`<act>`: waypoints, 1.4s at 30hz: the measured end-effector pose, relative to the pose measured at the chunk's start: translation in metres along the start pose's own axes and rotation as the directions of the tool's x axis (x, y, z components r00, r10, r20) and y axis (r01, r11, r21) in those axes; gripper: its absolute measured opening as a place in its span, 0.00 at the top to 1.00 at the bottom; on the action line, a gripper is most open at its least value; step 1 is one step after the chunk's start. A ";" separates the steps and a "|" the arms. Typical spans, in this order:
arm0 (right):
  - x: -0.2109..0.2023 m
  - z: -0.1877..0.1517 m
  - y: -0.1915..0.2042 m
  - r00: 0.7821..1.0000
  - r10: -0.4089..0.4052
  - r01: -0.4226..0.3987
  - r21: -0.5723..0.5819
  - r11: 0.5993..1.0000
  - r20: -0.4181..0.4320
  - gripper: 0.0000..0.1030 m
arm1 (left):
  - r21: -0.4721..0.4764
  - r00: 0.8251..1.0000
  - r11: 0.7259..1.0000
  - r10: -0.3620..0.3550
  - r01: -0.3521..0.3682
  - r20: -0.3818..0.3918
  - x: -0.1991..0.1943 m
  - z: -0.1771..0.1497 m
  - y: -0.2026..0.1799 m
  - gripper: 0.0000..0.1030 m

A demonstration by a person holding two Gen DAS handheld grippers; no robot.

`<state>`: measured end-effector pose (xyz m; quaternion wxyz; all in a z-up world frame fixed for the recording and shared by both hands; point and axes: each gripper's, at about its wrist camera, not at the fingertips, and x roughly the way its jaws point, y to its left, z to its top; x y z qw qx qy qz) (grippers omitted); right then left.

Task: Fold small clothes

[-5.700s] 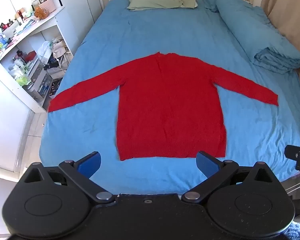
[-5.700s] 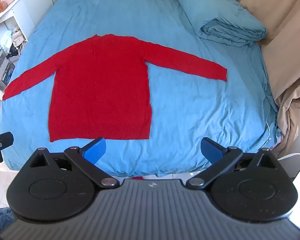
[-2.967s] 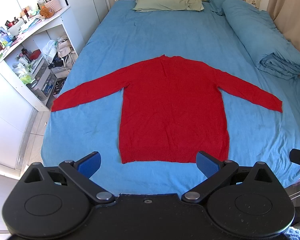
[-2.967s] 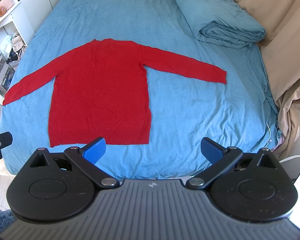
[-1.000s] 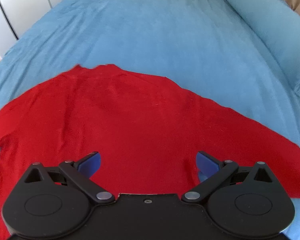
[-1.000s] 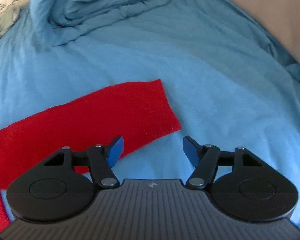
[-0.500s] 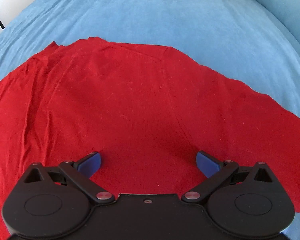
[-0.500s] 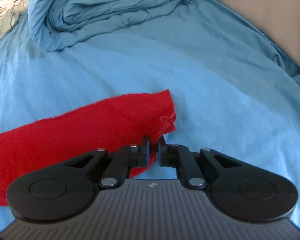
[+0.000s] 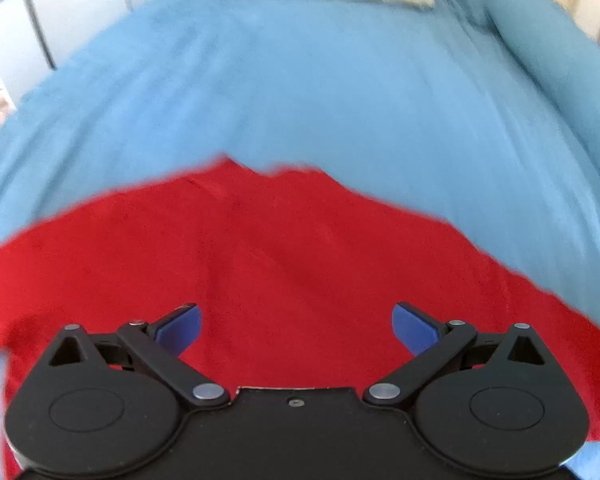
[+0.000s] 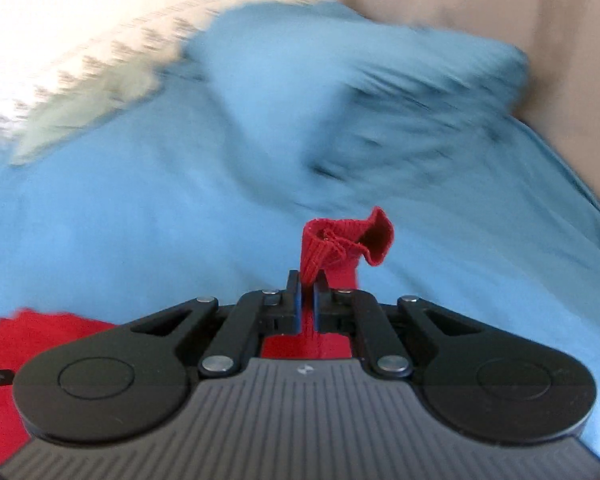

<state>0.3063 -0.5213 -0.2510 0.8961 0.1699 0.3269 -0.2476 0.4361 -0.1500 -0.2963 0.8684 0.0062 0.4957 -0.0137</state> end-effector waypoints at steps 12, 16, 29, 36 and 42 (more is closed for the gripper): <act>-0.045 -0.017 0.296 0.877 0.481 -0.474 -0.204 0.857 -0.019 0.80 | -0.155 0.990 0.986 0.087 -0.069 0.115 -0.063 0.011 0.205 0.00; -0.032 -0.079 0.389 0.811 0.572 -0.582 -0.262 0.770 -0.122 0.80 | -0.202 0.991 0.977 0.091 -0.069 0.100 -0.057 -0.010 0.253 0.00; 0.050 -0.221 0.503 0.761 0.573 -0.649 -0.354 0.674 -0.304 0.80 | -0.238 0.995 0.969 0.077 -0.059 0.068 -0.021 -0.051 0.315 0.00; 0.062 -0.244 0.508 0.732 0.579 -0.680 -0.330 0.655 -0.358 0.68 | -0.237 0.994 0.971 0.046 -0.022 0.095 -0.017 -0.040 0.321 0.00; 0.033 -0.230 0.467 0.777 0.557 -0.629 -0.392 0.671 -0.293 0.31 | -0.145 0.994 0.986 -0.072 0.084 0.081 -0.005 -0.015 0.292 0.00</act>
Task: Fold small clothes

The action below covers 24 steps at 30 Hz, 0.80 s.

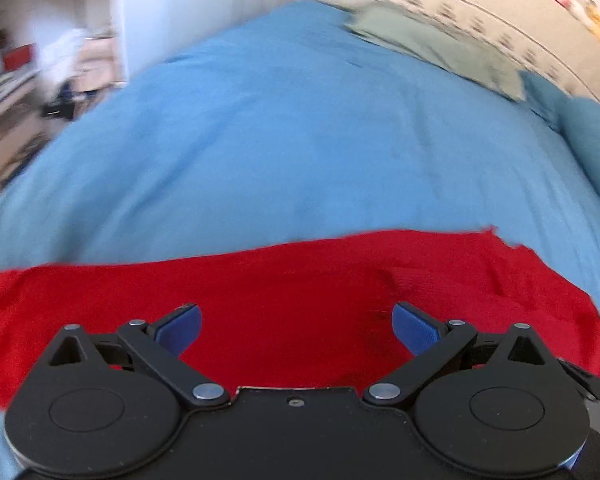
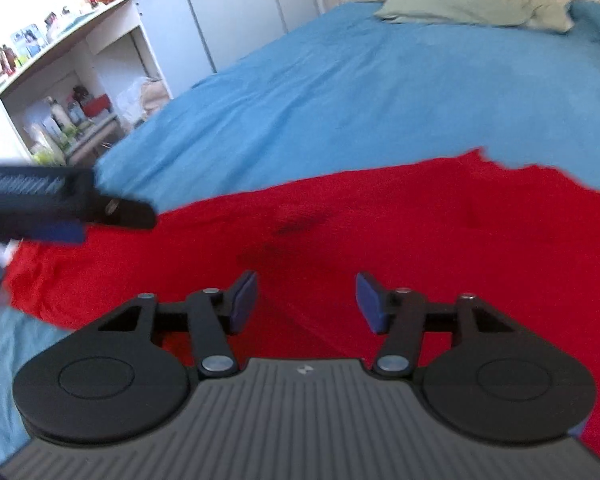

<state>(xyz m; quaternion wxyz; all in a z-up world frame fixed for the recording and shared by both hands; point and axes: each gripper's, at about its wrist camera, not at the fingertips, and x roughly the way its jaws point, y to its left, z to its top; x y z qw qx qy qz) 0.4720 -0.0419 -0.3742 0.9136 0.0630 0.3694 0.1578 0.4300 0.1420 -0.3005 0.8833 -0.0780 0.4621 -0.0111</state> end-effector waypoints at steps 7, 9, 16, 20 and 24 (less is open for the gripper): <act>-0.079 -0.030 -0.065 0.988 -0.150 0.152 0.113 0.982 -0.032 0.31 | 0.105 0.993 0.992 -0.054 0.065 -0.104 0.048 0.000 -0.050 0.21; -0.095 -0.038 -0.081 0.981 -0.190 0.194 0.137 0.971 -0.046 0.31 | 0.105 0.993 0.993 -0.044 0.055 -0.108 0.057 -0.004 -0.056 0.26; -0.120 -0.063 -0.111 0.959 -0.274 0.284 0.202 0.937 -0.077 0.31 | 0.098 0.992 0.995 -0.016 0.029 -0.122 0.071 -0.006 -0.062 0.87; -0.130 -0.073 -0.123 0.950 -0.299 0.313 0.225 0.923 -0.093 0.31 | 0.116 0.995 0.993 0.011 0.001 -0.099 0.060 -0.005 -0.063 0.95; -0.139 -0.076 -0.138 0.935 -0.337 0.354 0.248 0.902 -0.108 0.31 | 0.109 0.997 0.993 0.049 -0.041 -0.064 0.048 -0.009 -0.056 0.95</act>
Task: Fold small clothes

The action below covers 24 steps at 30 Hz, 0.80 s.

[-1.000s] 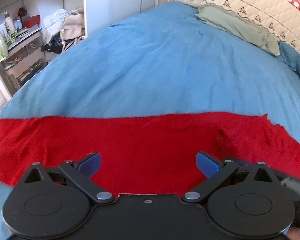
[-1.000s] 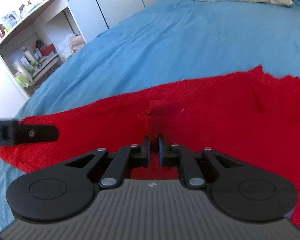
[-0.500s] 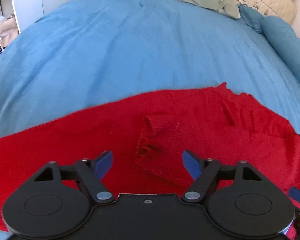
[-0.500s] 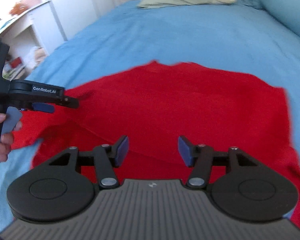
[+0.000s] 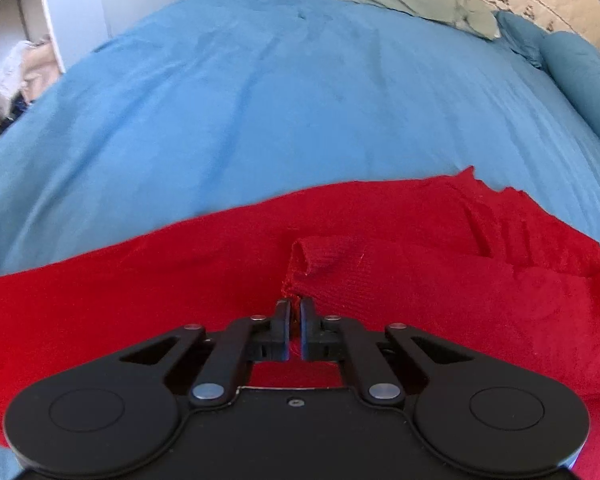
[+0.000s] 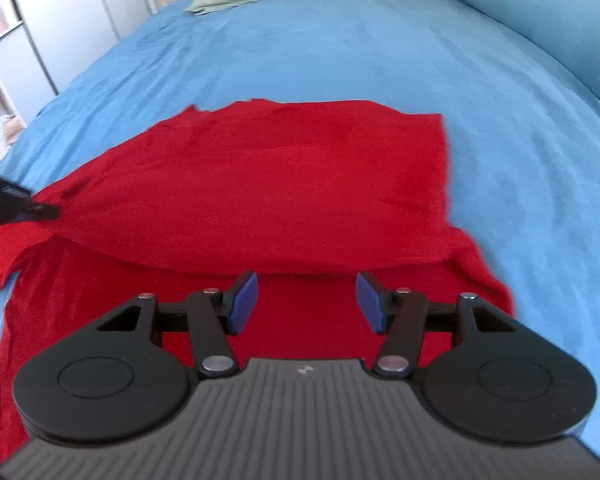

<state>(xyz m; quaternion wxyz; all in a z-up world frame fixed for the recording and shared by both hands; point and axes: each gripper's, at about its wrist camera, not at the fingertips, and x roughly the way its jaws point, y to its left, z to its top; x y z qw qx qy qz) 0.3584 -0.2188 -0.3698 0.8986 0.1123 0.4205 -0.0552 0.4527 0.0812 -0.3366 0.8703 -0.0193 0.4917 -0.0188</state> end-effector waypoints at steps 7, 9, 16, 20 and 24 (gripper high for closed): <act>0.000 0.008 -0.028 0.999 -0.049 0.049 -0.002 0.999 0.024 0.31 | -0.022 0.999 0.998 0.050 -0.051 -0.015 0.004 -0.014 0.005 0.80; 0.001 0.011 -0.033 0.999 -0.017 0.017 -0.002 1.000 0.041 0.31 | -0.041 0.997 0.996 0.076 -0.075 0.013 -0.003 -0.013 0.004 0.48; 0.046 0.021 -0.041 1.000 0.003 -0.003 -0.004 1.000 0.008 0.33 | -0.063 0.989 0.994 0.097 -0.090 0.115 -0.032 -0.016 0.000 0.27; 0.045 0.023 -0.043 1.000 0.008 -0.008 -0.011 1.000 0.005 0.31 | -0.033 0.991 0.999 0.014 -0.010 0.133 -0.033 -0.018 -0.004 0.27; 0.037 0.028 -0.027 0.999 0.044 -0.042 -0.063 0.997 0.031 0.28 | 0.019 0.985 0.995 -0.096 0.094 0.140 -0.025 -0.022 -0.016 0.27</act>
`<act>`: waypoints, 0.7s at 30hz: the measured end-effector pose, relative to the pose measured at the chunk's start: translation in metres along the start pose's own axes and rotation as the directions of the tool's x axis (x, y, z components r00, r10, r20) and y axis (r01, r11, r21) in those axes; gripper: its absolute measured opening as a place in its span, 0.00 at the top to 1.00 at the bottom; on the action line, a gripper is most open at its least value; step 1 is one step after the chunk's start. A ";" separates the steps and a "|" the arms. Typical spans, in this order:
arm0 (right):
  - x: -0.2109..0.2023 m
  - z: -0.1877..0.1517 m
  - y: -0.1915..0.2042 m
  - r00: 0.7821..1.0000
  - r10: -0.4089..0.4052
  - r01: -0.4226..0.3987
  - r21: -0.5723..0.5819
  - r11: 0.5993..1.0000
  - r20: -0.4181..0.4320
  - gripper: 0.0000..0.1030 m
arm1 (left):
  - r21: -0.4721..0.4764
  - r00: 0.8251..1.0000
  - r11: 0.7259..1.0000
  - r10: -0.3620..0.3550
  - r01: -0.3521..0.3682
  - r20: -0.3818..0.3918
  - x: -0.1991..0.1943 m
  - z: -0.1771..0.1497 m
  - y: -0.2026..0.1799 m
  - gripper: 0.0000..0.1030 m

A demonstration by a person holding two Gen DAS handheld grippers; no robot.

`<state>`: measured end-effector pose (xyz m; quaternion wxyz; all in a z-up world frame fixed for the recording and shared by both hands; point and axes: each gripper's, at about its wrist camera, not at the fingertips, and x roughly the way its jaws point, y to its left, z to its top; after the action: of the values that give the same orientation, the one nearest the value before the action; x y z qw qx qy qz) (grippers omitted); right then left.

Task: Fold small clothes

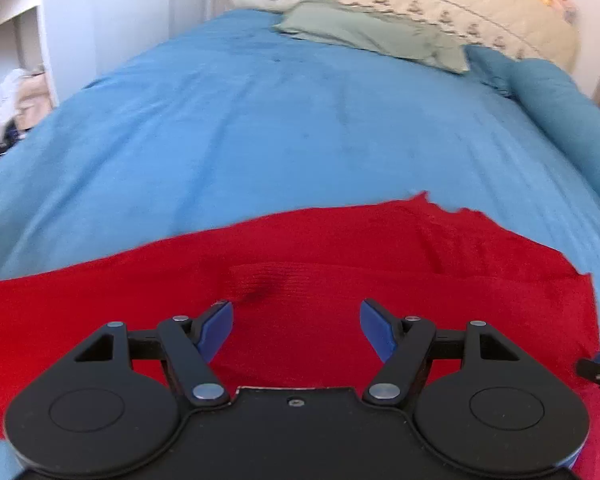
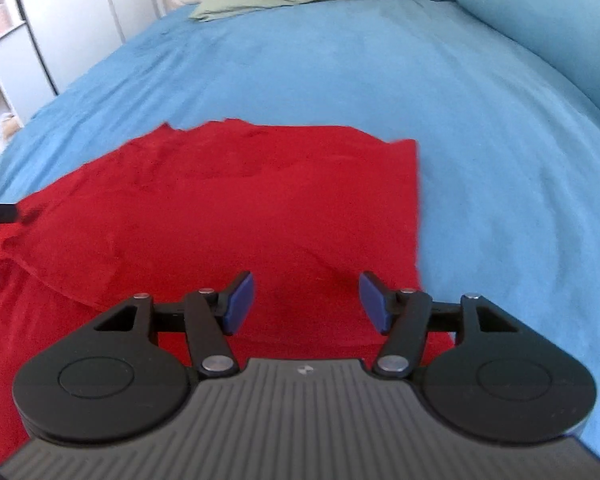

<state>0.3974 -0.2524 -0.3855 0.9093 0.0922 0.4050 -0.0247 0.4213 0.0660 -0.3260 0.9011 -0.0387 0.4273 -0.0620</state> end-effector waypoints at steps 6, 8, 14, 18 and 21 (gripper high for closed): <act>0.018 -0.005 0.007 0.999 -0.025 0.025 -0.004 1.000 -0.021 0.24 | -0.019 1.000 1.000 -0.023 0.023 0.010 0.033 -0.001 0.000 0.27; 0.018 -0.005 0.011 0.999 -0.033 0.032 -0.027 0.999 -0.020 0.22 | -0.017 1.000 1.000 -0.025 0.026 0.009 0.045 0.000 0.003 0.27; 0.020 -0.001 0.015 0.999 -0.037 0.036 -0.036 0.999 -0.020 0.20 | 0.005 1.000 1.000 0.015 -0.015 0.005 0.050 0.000 0.006 0.26; 0.015 0.000 0.021 1.000 -0.021 0.021 -0.030 0.999 -0.019 0.19 | 0.046 0.996 0.995 0.092 -0.092 -0.006 0.030 -0.011 0.008 0.12; 0.026 -0.001 0.027 0.996 -0.052 0.047 -0.057 0.997 -0.072 0.16 | -0.017 0.993 0.994 0.112 -0.112 -0.030 0.002 -0.025 0.027 0.12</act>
<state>0.4177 -0.2250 -0.4011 0.8951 0.0578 0.4409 -0.0326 0.4055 0.0924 -0.3466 0.8965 -0.0222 0.4423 -0.0079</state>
